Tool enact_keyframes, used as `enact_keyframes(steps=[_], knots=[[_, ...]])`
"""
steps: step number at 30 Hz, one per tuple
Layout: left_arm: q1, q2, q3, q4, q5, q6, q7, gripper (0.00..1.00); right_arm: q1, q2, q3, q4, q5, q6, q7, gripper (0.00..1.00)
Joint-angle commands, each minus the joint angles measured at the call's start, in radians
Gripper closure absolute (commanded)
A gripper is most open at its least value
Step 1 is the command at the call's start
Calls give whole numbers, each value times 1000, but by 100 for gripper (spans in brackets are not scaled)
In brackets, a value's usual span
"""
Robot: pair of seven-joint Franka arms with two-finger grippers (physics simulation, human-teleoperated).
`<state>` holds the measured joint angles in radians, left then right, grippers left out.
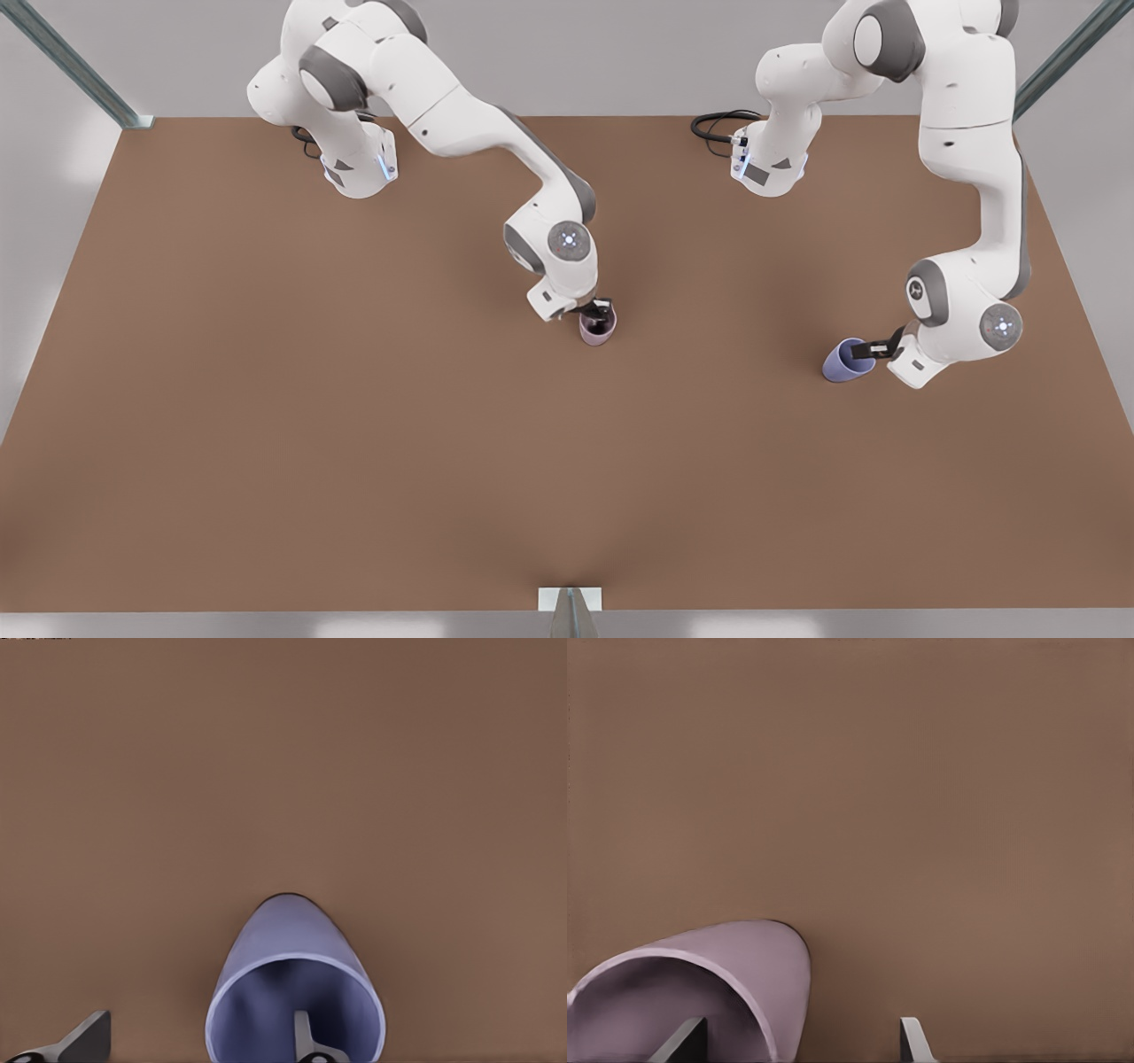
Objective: Stack the cups, with the pink cup at the bottom and the purple cup at the top
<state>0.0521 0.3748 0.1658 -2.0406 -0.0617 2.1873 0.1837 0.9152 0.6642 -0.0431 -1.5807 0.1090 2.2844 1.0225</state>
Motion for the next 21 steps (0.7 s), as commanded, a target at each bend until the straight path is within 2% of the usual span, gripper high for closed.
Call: enact_keyframes(steps=[1, 3, 4, 5, 7, 10, 11, 15, 17, 19, 21], knots=[[0, 4, 0, 0, 2, 22, 120, 0, -1, -20, -4, -1, 15, 3, 165, 0], [0, 10, 0, -1, 2, 29, 120, 0, -1, -46, -8, -7, 17, -11, 165, 0], [0, 12, 0, 0, 2, 32, 120, 6, -1, -55, -15, -9, 17, -16, 165, 0], [0, 12, 0, 0, 2, 32, 118, 18, -1, -63, -17, -10, 17, -17, 165, 0], [0, 10, 0, -1, 2, 26, 111, 57, -18, -130, -20, -42, 17, -29, 144, 0], [0, 10, -2, -16, -9, 31, 108, 62, -194, -325, -24, -44, 17, -310, -223, 0], [0, 12, -2, -23, -12, 31, 108, 62, -248, -371, -57, -45, 18, -379, -401, 0], [0, 15, -8, -38, -49, 29, 106, 69, -550, -520, -72, -58, -37, -522, -1018, 0], [0, 15, -8, -35, -49, 28, 106, 78, -633, -549, -73, -55, -118, -534, -1157, 0], [0, 9, -11, -32, -47, 16, 105, 79, -729, -571, -73, -59, -120, -536, -1208, 0], [0, 6, -11, -27, -47, 14, 105, 79, -751, -571, -73, -21, -134, -602, -1200, 0]])
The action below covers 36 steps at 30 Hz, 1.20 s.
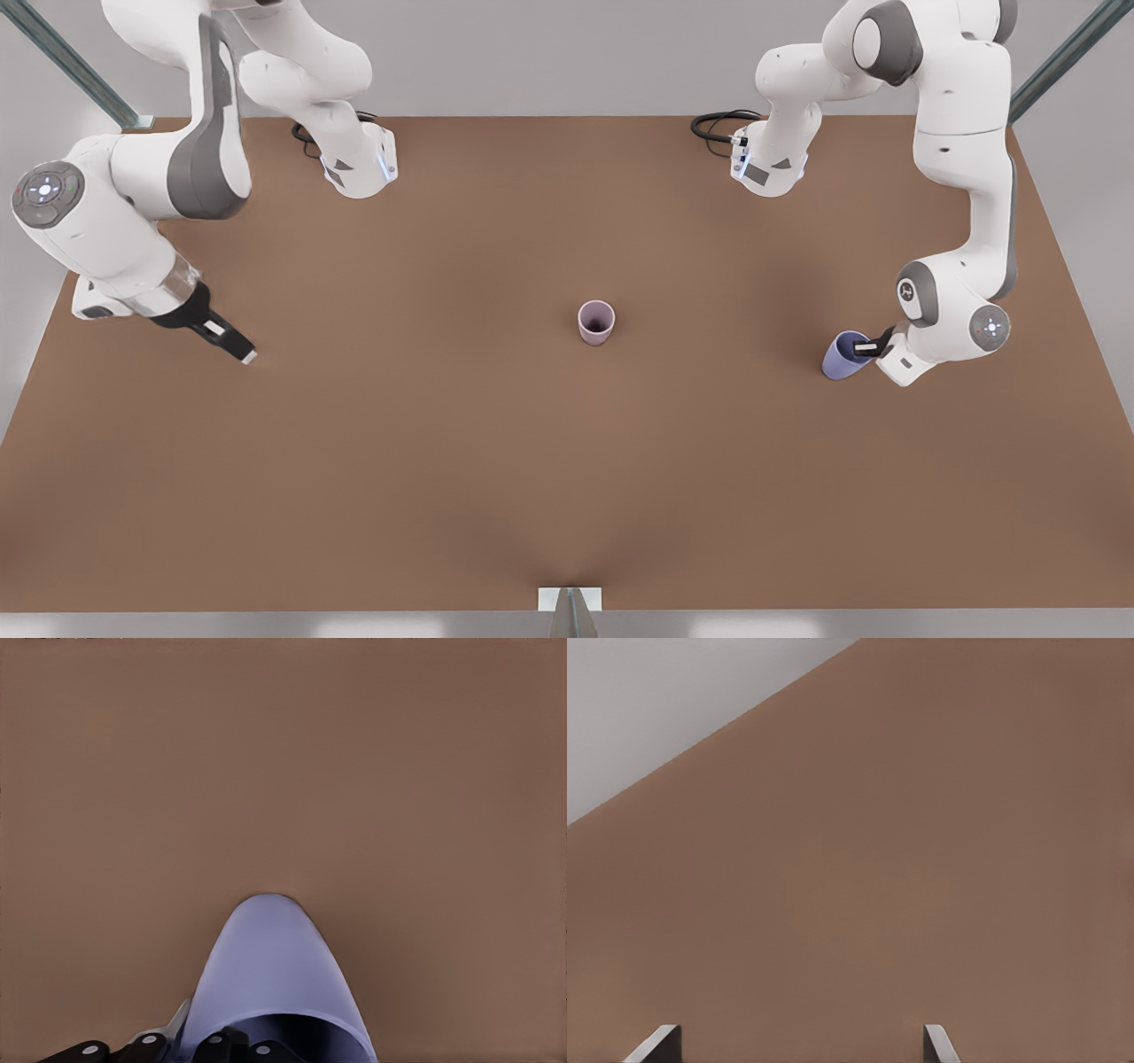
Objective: Stack the cups, with the pink cup at the bottom and the purple cup at the top
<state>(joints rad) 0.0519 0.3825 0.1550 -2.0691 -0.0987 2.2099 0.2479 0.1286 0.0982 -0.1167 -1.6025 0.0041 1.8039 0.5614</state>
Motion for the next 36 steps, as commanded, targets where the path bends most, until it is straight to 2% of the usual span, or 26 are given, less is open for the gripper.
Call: enact_keyframes(steps=[1, 2, 5, 8, 10, 13, 17, 23, 28, 36], knots=[[-1, -2, 0, 4, -6, -9, 41, 79, 39, 5, 0, 50, -33, -176, -716, 0], [-6, -5, 0, 9, -1, -10, 42, 79, 36, 29, 0, 105, -32, -221, -703, 0], [-98, -16, 0, 121, -1, -94, -70, 79, 33, 86, -1, 107, -33, -222, -698, 0], [-267, -8, 0, 259, 2, -258, -381, 79, 19, 175, -29, 159, -42, -192, -693, 0], [-369, 24, 0, 392, 2, -407, -559, 79, 10, 179, -46, 213, -35, -204, -695, 0], [-474, 29, -6, 507, -15, -489, -742, 79, 8, 186, -41, 226, -33, -204, -689, 0], [-526, 98, -143, 670, -29, -526, -1065, 79, -4, 192, -43, 226, -24, -161, -692, 0], [-693, 121, -150, 662, -93, -564, -1170, 79, -10, 196, -46, 231, -24, -161, -689, 0], [-733, 118, -157, 636, -142, -579, -1179, 79, -10, 196, -47, 234, -12, -160, -686, 0], [-730, 116, -157, 606, -116, -478, -1167, 79, -10, 202, -46, 236, -10, -152, -686, 0]])
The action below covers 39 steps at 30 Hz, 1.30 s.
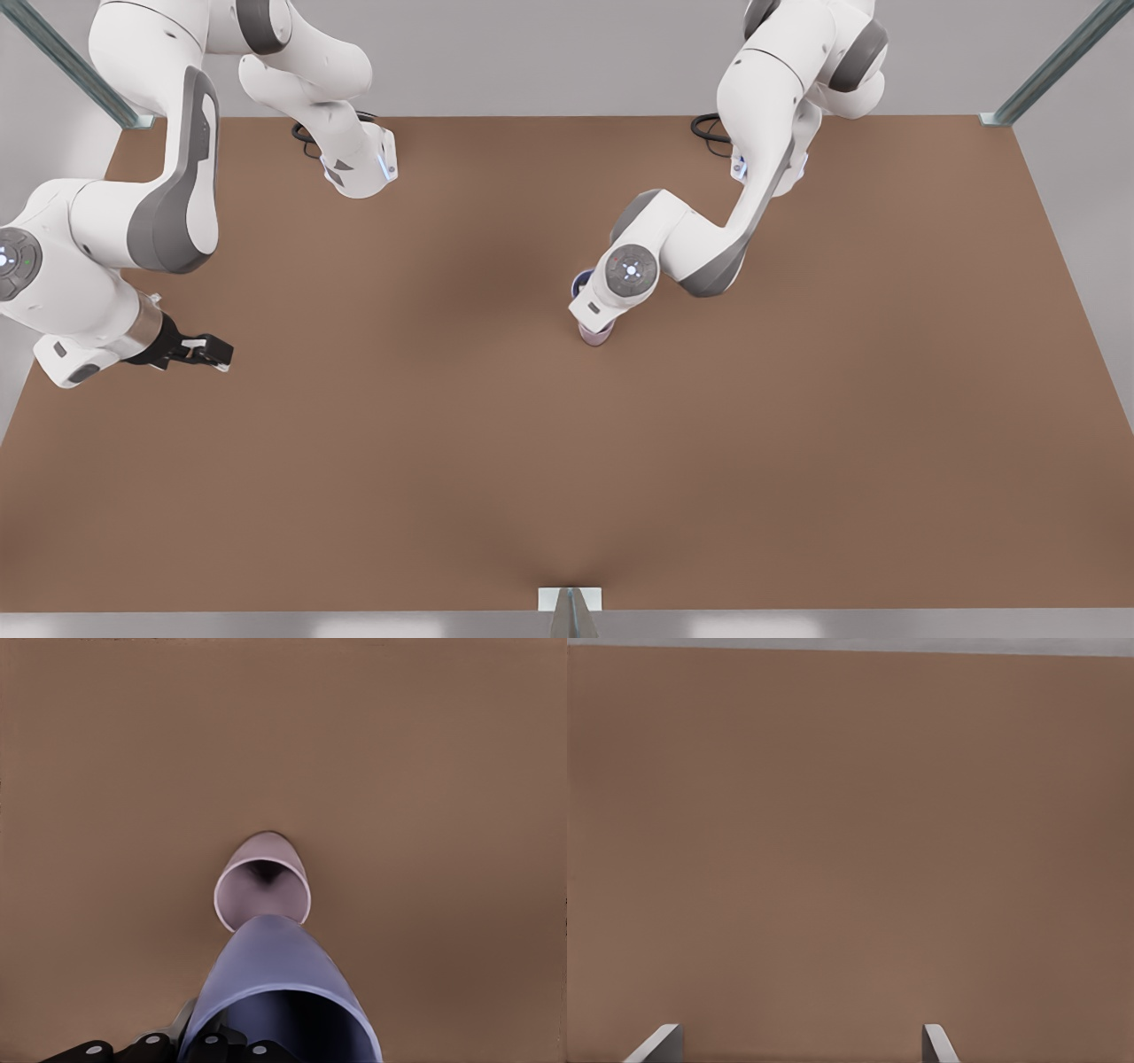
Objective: Stack the cups, with the pink cup at the bottom and the purple cup at the top
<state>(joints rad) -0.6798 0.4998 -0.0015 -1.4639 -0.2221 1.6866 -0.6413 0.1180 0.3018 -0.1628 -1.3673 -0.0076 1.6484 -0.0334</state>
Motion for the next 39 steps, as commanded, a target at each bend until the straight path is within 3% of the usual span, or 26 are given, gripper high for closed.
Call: enact_keyframes(steps=[1, 39], knots=[[3, -1, 0, -1, 10, 45, -274, 79, 0, -1, -1, 1, 1, 8, -91, 0], [-3, 40, -8, -73, 26, 146, -270, 79, 0, 0, 0, -1, 8, 16, -91, 0]])
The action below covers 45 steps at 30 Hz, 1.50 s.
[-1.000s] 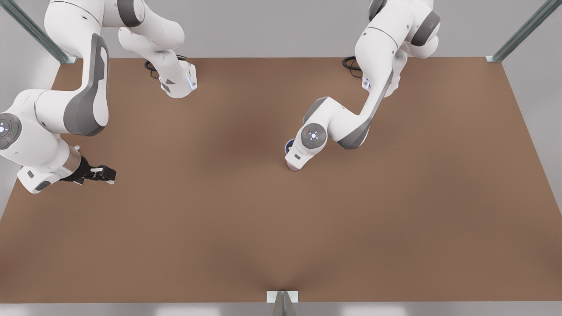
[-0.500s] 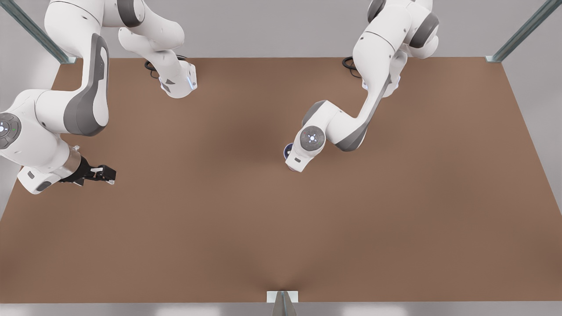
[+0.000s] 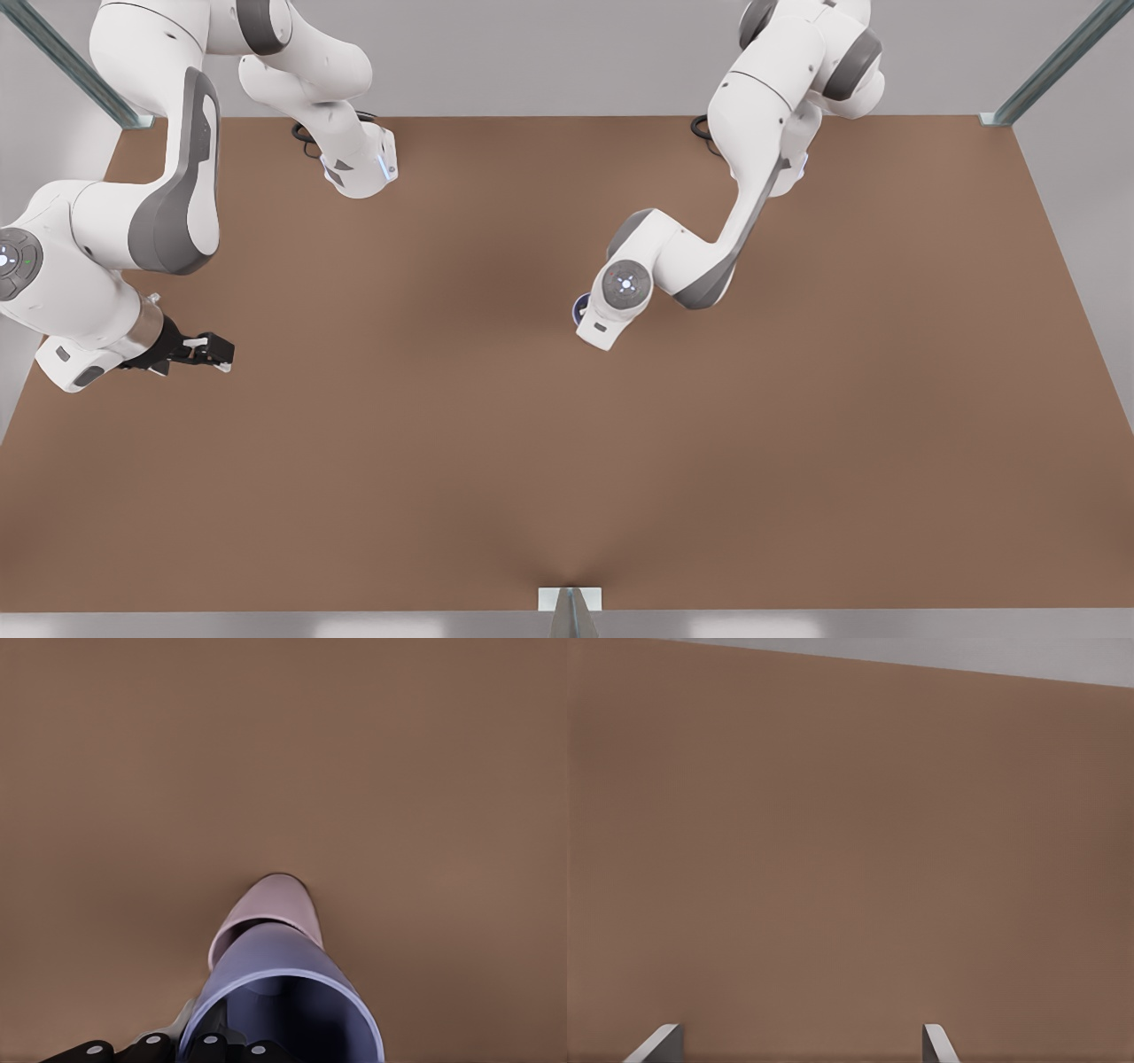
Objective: Stack the cups, with the pink cup at the bottom and the purple cup at the top
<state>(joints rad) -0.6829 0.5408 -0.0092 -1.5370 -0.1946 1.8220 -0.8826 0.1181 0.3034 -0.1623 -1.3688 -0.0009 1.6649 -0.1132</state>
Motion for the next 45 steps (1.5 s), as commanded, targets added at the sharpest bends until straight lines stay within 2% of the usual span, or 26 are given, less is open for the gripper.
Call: enact_keyframes(steps=[1, 2, 3, 4, 5, 15, 24, 32, 36, 38, 39, 42, 44, 45], knots=[[-1, -1, 0, 0, -2, 10, -29, 79, 0, -1, 0, 1, 1, -1, -11, 0], [-1, -2, 0, -2, 0, 6, -27, 69, 0, -1, -2, 1, 1, -1, -11, 0], [-1, -2, 0, -2, 1, 6, -27, 41, 0, -1, 0, 1, 1, -1, -11, 0], [-1, -4, 0, -2, 3, 5, -27, 21, 0, -1, 0, 1, 1, -1, -11, 0], [-1, -4, 0, -2, 6, 5, -27, 13, 0, -1, 0, -1, 1, -1, -11, 0], [-1, 7, 0, -3, 17, 8, -27, 8, -2, -1, -2, 2, 1, -1, -10, 0], [5, -1, 0, -14, 26, 6, -18, 7, -2, -1, -2, 2, 1, -1, -10, 0], [10, -16, 0, -14, 26, -12, -19, 1, -1, -1, -2, 1, 1, 1, -10, 0], [13, -50, 1, -15, 27, -73, -19, 0, 0, -1, -2, 1, 1, 1, -10, 0], [23, -111, 11, -2, 29, -170, -19, 0, 0, 0, -2, 1, 1, 6, -10, 0], [54, -113, 28, 64, 29, -233, -16, 1, 0, -1, -2, 1, 1, 6, -10, 0], [301, -123, 41, 250, 92, -392, 347, 1, 0, -1, -2, 1, 1, 6, -10, 0], [342, -163, 118, 252, 138, -434, 640, 1, -1, -1, -2, 1, 1, 6, -11, 0], [381, -183, 114, 241, 135, -425, 648, 1, 0, -1, -2, 1, 1, 6, -10, 0]])
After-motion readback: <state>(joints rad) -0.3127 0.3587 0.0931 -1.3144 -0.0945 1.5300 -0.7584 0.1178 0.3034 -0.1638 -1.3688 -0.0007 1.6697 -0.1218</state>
